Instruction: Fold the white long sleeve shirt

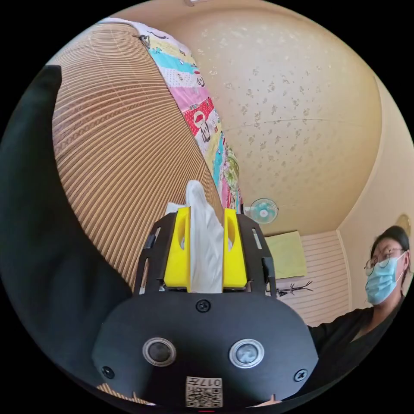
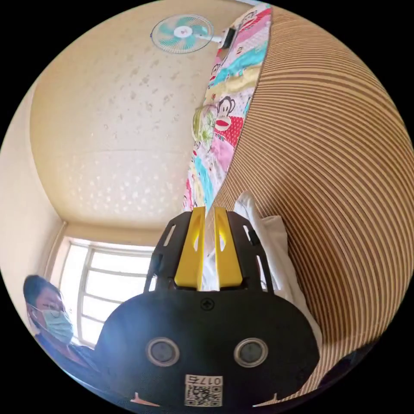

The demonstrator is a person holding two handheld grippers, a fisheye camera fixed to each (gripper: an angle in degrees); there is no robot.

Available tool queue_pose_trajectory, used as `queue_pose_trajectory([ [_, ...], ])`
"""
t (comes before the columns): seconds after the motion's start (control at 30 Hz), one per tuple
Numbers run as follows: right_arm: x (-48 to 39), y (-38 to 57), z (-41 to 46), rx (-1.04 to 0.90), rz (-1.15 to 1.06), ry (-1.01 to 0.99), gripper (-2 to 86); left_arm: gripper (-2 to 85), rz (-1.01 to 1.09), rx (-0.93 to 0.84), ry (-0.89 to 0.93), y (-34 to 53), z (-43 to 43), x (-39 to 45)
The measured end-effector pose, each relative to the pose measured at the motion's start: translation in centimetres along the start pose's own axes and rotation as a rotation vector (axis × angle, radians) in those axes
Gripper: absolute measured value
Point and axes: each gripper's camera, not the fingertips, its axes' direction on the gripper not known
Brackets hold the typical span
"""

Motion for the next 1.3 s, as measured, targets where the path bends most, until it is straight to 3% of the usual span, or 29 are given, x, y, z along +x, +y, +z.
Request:
queue_pose_trajectory([
  [0.13, -4.2, 5.6, 7.0, -0.156, -0.368, 0.403, 2.1, 13.5, 0.055, -0.113, -0.233, 8.2, 1.4, -0.2],
  [0.2, -1.9, 6.2, 11.6, -0.280, -0.376, 0.636, 2.3, 14.9, 0.032, -0.145, -0.246, 10.5, 2.2, -1.2],
  [0.33, -0.5, 4.0, 14.1, -0.281, -0.119, 0.586, 4.3, 14.9, -0.009, -0.209, -0.295, 13.7, 4.7, -3.6],
  [0.47, -9.9, 7.5, 17.8, -0.260, -0.412, 0.595, 8.1, 10.2, -0.088, -0.252, -0.247, 14.8, 7.0, -5.5],
  [0.6, -17.5, 14.1, 27.6, -0.564, -0.596, 0.526, 15.1, 5.6, -0.015, -0.251, -0.268, 16.4, 8.2, -4.2],
  [0.77, -21.7, 20.2, 37.9, -0.752, -0.665, 0.526, 20.8, 4.6, 0.190, -0.142, -0.327, 20.4, 8.4, 1.1],
  [0.9, -21.9, 22.5, 45.3, -0.896, -0.837, 0.917, 22.5, 4.1, 0.245, -0.138, -0.357, 21.9, 9.1, 2.8],
  [0.93, -21.1, 22.6, 47.2, -1.015, -0.848, 0.967, 22.3, 3.9, 0.253, -0.137, -0.353, 22.1, 9.1, 2.9],
  [1.07, -19.2, 22.6, 50.6, -1.140, -0.966, 1.132, 16.9, 2.8, 0.278, -0.128, -0.348, 22.5, 8.2, 2.7],
  [1.17, -19.2, 21.6, 50.8, -1.194, -1.006, 1.073, 11.0, 2.8, 0.306, -0.105, -0.319, 22.7, 6.2, 3.6],
  [1.27, -21.2, 18.2, 47.3, -1.130, -0.945, 0.751, 8.8, 3.7, 0.398, -0.045, -0.295, 23.5, 3.4, 5.9],
  [1.3, -21.3, 15.6, 44.8, -1.071, -0.886, 0.563, 8.4, 4.5, 0.423, -0.011, -0.263, 23.7, 2.5, 6.4],
])
